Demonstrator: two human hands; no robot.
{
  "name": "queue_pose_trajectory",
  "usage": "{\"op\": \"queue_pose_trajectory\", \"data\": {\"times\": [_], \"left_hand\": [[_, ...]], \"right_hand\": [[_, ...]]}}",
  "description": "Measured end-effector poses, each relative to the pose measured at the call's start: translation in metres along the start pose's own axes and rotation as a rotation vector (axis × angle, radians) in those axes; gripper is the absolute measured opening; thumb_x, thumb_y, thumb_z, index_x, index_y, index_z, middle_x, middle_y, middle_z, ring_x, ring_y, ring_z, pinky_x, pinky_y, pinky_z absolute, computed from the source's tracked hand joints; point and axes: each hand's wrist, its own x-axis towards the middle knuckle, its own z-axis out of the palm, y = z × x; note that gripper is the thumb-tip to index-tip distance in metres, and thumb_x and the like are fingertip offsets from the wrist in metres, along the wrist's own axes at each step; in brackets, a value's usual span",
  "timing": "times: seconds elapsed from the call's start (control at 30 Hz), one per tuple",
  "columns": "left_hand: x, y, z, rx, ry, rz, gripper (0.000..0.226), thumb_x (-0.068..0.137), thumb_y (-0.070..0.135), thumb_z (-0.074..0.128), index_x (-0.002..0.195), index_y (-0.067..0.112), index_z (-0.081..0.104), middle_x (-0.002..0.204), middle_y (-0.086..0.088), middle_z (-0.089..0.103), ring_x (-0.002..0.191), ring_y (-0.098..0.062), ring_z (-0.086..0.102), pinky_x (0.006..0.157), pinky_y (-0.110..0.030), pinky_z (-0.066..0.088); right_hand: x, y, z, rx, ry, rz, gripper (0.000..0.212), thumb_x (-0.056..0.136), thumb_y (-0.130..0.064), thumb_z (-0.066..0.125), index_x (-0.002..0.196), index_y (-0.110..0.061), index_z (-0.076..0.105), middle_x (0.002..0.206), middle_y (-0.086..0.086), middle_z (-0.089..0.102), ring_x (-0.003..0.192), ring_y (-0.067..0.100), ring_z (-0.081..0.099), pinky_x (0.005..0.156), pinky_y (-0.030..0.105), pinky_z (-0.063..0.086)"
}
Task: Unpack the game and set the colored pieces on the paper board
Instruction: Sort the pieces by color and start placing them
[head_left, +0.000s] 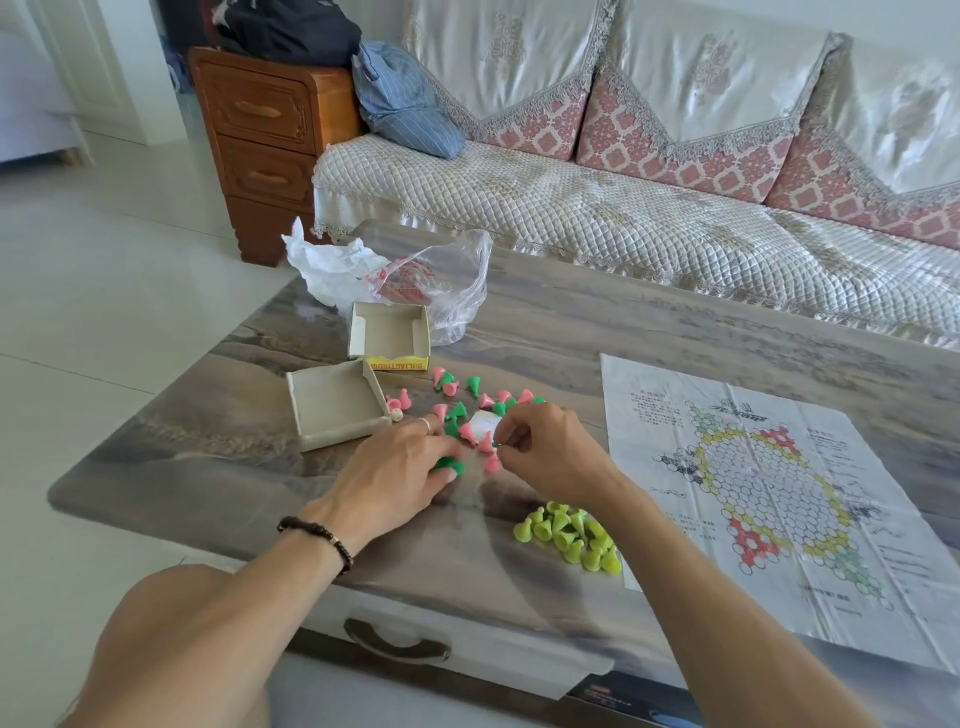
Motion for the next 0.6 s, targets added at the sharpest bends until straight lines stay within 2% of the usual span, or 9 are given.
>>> {"op": "queue_pose_trajectory", "data": {"times": [0.13, 0.2, 0.27, 0.3, 0.37, 0.43, 0.5, 0.6], "left_hand": [[-0.026, -0.025, -0.017, -0.02, -0.037, -0.025, 0.018, 0.09, 0.028, 0.062, 0.107, 0.025, 0.07, 0.11, 0.007, 0.061, 0.103, -0.016, 0.058, 0.082, -0.03, 0.045], [-0.037, -0.038, -0.023, -0.062, -0.027, -0.065, 0.018, 0.089, 0.028, 0.065, 0.106, 0.028, 0.071, 0.126, 0.01, 0.059, 0.115, -0.012, 0.056, 0.088, -0.032, 0.047], [-0.044, -0.047, -0.025, -0.134, -0.008, -0.109, 0.026, 0.086, 0.028, 0.068, 0.112, 0.033, 0.068, 0.137, 0.015, 0.052, 0.119, -0.01, 0.055, 0.092, -0.035, 0.049], [-0.047, -0.05, -0.026, -0.161, 0.001, -0.127, 0.038, 0.083, 0.031, 0.071, 0.119, 0.038, 0.062, 0.136, 0.018, 0.053, 0.115, -0.009, 0.057, 0.09, -0.036, 0.05], [-0.05, -0.052, -0.025, -0.2, 0.004, -0.171, 0.069, 0.075, 0.04, 0.076, 0.135, 0.047, 0.043, 0.121, 0.02, 0.058, 0.094, -0.004, 0.058, 0.084, -0.033, 0.05], [-0.051, -0.052, -0.026, -0.243, 0.024, -0.214, 0.086, 0.068, 0.042, 0.081, 0.139, 0.049, 0.033, 0.113, 0.02, 0.056, 0.083, -0.004, 0.055, 0.081, -0.03, 0.048], [-0.052, -0.052, -0.027, -0.267, 0.035, -0.239, 0.088, 0.067, 0.04, 0.083, 0.141, 0.043, 0.035, 0.112, 0.022, 0.054, 0.083, -0.002, 0.054, 0.081, -0.028, 0.047], [-0.05, -0.052, -0.03, -0.271, 0.005, -0.22, 0.08, 0.07, 0.036, 0.082, 0.139, 0.041, 0.043, 0.107, 0.026, 0.054, 0.082, 0.0, 0.054, 0.078, -0.022, 0.045]], "right_hand": [[0.004, -0.018, 0.011, 0.026, -0.006, -0.041, 0.023, 0.079, -0.007, 0.058, 0.096, -0.014, 0.072, 0.076, -0.008, 0.06, 0.069, 0.008, 0.055, 0.058, 0.006, 0.039], [0.006, -0.028, 0.02, 0.034, -0.038, -0.072, 0.02, 0.08, -0.008, 0.059, 0.095, -0.013, 0.072, 0.077, -0.008, 0.061, 0.068, 0.006, 0.055, 0.056, 0.004, 0.039], [0.009, -0.038, 0.03, 0.049, -0.072, -0.09, 0.016, 0.08, -0.009, 0.059, 0.092, -0.014, 0.07, 0.079, -0.007, 0.061, 0.07, 0.008, 0.055, 0.059, 0.007, 0.04], [0.01, -0.043, 0.035, 0.056, -0.081, -0.101, 0.015, 0.081, -0.009, 0.059, 0.091, -0.014, 0.069, 0.081, -0.006, 0.062, 0.073, 0.01, 0.057, 0.063, 0.013, 0.043], [0.013, -0.049, 0.046, 0.067, -0.086, -0.111, 0.014, 0.081, -0.01, 0.061, 0.091, -0.015, 0.068, 0.084, -0.002, 0.065, 0.078, 0.015, 0.061, 0.072, 0.026, 0.051], [0.016, -0.053, 0.054, 0.064, -0.091, -0.093, 0.013, 0.081, -0.012, 0.062, 0.093, -0.015, 0.068, 0.085, 0.0, 0.066, 0.081, 0.017, 0.062, 0.075, 0.031, 0.052], [0.017, -0.055, 0.058, 0.072, -0.091, -0.067, 0.015, 0.082, -0.013, 0.062, 0.095, -0.015, 0.068, 0.084, -0.002, 0.064, 0.08, 0.015, 0.061, 0.071, 0.027, 0.05], [0.016, -0.06, 0.061, 0.087, -0.094, -0.069, 0.024, 0.079, -0.011, 0.061, 0.102, -0.015, 0.067, 0.087, -0.002, 0.066, 0.081, 0.014, 0.06, 0.068, 0.021, 0.045]]}}
